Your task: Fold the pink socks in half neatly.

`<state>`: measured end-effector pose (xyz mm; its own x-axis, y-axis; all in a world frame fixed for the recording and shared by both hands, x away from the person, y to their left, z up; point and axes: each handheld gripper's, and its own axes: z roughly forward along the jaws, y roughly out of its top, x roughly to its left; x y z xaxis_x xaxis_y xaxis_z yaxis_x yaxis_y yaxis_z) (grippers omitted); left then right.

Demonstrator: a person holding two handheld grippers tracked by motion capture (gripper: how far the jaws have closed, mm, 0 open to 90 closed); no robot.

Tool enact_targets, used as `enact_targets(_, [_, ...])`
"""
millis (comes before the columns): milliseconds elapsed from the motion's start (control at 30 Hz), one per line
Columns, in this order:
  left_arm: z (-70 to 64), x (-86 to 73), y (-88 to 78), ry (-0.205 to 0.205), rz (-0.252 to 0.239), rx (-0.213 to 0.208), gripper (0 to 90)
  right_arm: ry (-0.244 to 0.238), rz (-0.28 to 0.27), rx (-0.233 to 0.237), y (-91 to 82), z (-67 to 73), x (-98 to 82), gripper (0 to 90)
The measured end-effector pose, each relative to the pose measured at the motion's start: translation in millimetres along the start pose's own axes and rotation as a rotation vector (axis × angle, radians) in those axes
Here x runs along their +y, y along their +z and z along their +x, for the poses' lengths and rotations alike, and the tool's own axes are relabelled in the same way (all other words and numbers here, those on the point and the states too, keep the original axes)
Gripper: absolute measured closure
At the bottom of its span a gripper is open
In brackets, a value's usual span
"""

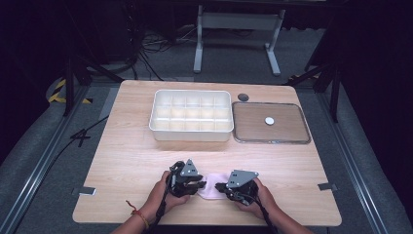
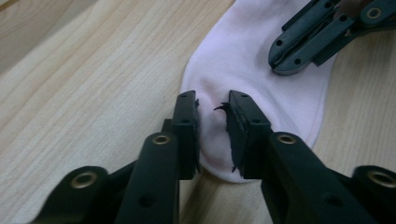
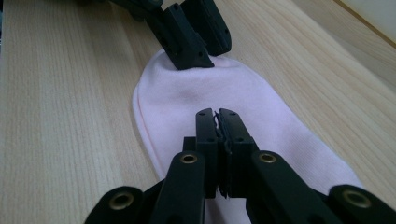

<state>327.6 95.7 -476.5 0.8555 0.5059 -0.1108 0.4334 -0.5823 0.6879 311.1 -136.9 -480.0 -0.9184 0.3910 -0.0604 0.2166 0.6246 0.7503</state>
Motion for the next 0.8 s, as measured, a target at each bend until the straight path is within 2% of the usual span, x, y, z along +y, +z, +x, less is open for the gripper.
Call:
enact_targets(133, [-0.3,-1.4,-0.1,0.014,-0.01,-0.007,80.2,0.0,-0.001,-0.005,0.1,0.6,0.0,87.5])
enact_targets(333, [4.3,-3.3,-2.2,-0.029,-0.021,-0.027,84.7,0.005,0.0,-0.021,1.5,3.7,1.3,87.4])
enact_targets(500, [9.2,-5.1,-5.4,-0.058,-0.03,-0.041,85.6,0.026,-0.007,-0.01,2.9,2.7,1.7,87.4])
enact_targets(667, [12.4,-4.5,-10.0,-0.076,-0.062,-0.045,85.6,0.037,-0.004,-0.005,5.9,3.7,5.0,87.4])
enact_targets(700, [15.1,-4.4,-13.9,-0.087,-0.09,-0.055,85.6,0.033,0.004,-0.006,7.5,4.1,7.5,87.4])
enact_targets(800, [16.8,-3.9,-19.6,-0.104,-0.115,-0.057,85.5,0.028,0.013,0.001,10.5,4.1,11.4,87.4])
